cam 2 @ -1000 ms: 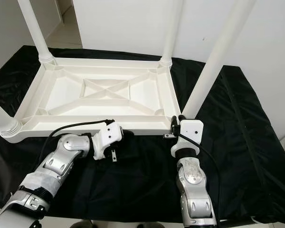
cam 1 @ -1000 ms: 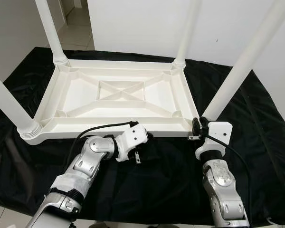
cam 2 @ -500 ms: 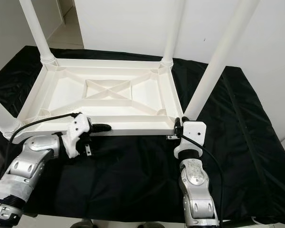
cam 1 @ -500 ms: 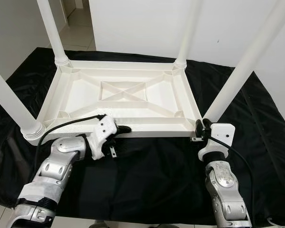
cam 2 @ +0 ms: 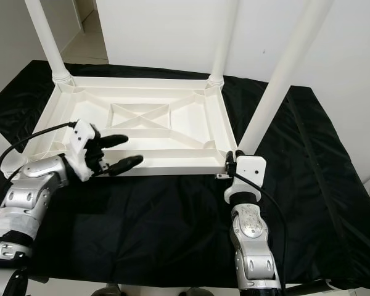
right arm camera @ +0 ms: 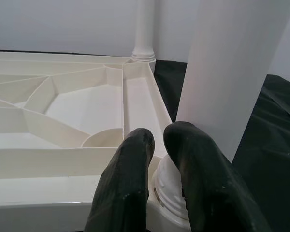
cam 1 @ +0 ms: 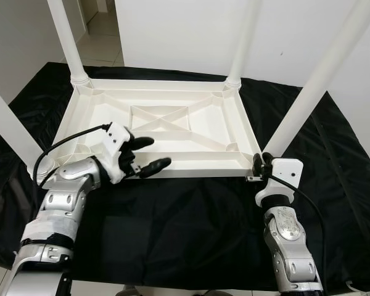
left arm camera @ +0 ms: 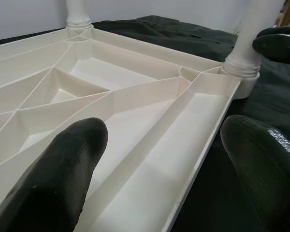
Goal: Building children table
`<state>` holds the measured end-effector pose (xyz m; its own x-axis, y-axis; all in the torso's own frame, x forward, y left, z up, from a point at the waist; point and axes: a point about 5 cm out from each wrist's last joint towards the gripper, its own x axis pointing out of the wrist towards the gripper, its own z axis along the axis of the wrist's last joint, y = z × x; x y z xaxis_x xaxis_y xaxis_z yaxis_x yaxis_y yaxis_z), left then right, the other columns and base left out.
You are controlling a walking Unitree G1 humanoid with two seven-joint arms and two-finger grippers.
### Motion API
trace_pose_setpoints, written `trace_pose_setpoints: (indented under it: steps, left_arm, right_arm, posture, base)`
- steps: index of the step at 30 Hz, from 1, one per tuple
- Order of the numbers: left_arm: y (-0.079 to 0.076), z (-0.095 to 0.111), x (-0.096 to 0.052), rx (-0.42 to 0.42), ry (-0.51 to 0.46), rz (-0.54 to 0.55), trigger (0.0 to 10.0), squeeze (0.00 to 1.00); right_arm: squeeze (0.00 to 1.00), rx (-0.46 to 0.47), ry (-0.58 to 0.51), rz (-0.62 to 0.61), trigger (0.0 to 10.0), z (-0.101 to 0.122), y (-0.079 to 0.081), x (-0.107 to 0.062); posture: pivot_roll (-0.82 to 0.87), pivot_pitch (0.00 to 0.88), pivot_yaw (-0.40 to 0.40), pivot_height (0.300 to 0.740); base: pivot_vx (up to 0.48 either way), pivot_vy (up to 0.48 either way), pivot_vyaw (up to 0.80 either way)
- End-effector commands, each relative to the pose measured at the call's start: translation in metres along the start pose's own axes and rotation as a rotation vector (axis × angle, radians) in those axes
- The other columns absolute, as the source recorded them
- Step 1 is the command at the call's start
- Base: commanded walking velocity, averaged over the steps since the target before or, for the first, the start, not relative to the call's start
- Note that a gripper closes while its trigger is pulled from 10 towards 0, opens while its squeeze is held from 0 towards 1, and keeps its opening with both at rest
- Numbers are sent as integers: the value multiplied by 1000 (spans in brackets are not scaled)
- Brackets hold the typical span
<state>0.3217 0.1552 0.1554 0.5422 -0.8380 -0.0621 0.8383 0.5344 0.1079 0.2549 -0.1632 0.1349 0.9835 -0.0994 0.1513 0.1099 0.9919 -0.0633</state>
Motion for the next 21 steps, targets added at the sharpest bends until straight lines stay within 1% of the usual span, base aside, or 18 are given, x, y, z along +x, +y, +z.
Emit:
trace_pose_setpoints:
  steps: [1, 2, 4, 5, 6, 7, 8, 9, 10, 12, 15, 19, 21]
  left_arm:
    - [-1, -3, 2, 3, 9, 2, 10000, 0]
    - [-5, -5, 4, 22, 27, -19, 10000, 0]
    - [-5, -5, 4, 22, 27, -19, 10000, 0]
    - [-12, -9, 11, 36, 29, -45, 10000, 0]
    - [-12, -9, 11, 36, 29, -45, 10000, 0]
    - [-17, -12, 20, 35, 32, -69, 10000, 0]
    - [-17, -12, 20, 35, 32, -69, 10000, 0]
    - [-21, -16, 29, 34, 38, -88, 10000, 0]
    - [-21, -16, 29, 34, 38, -88, 10000, 0]
    - [-26, -24, 42, 53, 67, -115, 10000, 0]
    - [-29, -28, 47, 76, 93, -139, 10000, 0]
    - [-29, -30, 49, 88, 111, -128, 10000, 0]
    - [-22, -34, 54, 116, 158, -44, 10000, 0]
  right_arm:
    - [0, -13, 7, -36, 10000, -2, -7, 1]
    - [0, -13, 6, -37, 10000, -2, -7, 1]
    - [0, -13, 6, -37, 10000, -2, -7, 1]
    - [0, -13, 4, -40, 10000, -2, -7, 2]
    - [0, -13, 4, -40, 10000, -2, -7, 2]
    - [0, -13, 2, -40, 10000, -2, -7, 3]
    - [0, -13, 2, -40, 10000, -2, -7, 3]
    - [0, -13, 0, -39, 10000, -2, -6, 4]
    - [0, -13, 0, -39, 10000, -2, -6, 4]
    - [0, -13, -7, -26, 10000, -1, -4, 6]
    - [0, -14, -12, -15, 10000, 0, -2, 7]
    - [0, -15, -17, -17, 10000, 0, -1, 7]
    - [0, -13, -19, -18, 10000, 1, 0, 7]
  posture:
    - [-21, 5, -8, 740]
    - [-22, 6, -7, 740]
    - [-22, 6, -7, 740]
    - [-25, 12, -6, 740]
    - [-25, 12, -6, 740]
    - [-21, 13, -7, 740]
    - [-21, 13, -7, 740]
    - [-19, 14, -10, 740]
    - [-19, 14, -10, 740]
    - [-13, 15, -10, 740]
    - [-21, 13, 2, 740]
    - [-27, 13, 9, 740]
    - [-31, 13, 9, 740]
  base:
    - [0, 0, 0]
    - [0, 0, 0]
    - [0, 0, 0]
    - [0, 0, 0]
    - [0, 0, 0]
    - [0, 0, 0]
    - [0, 0, 0]
    - [0, 0, 0]
    - [0, 0, 0]
    - [0, 0, 0]
    - [0, 0, 0]
    - [0, 0, 0]
    - [0, 0, 0]
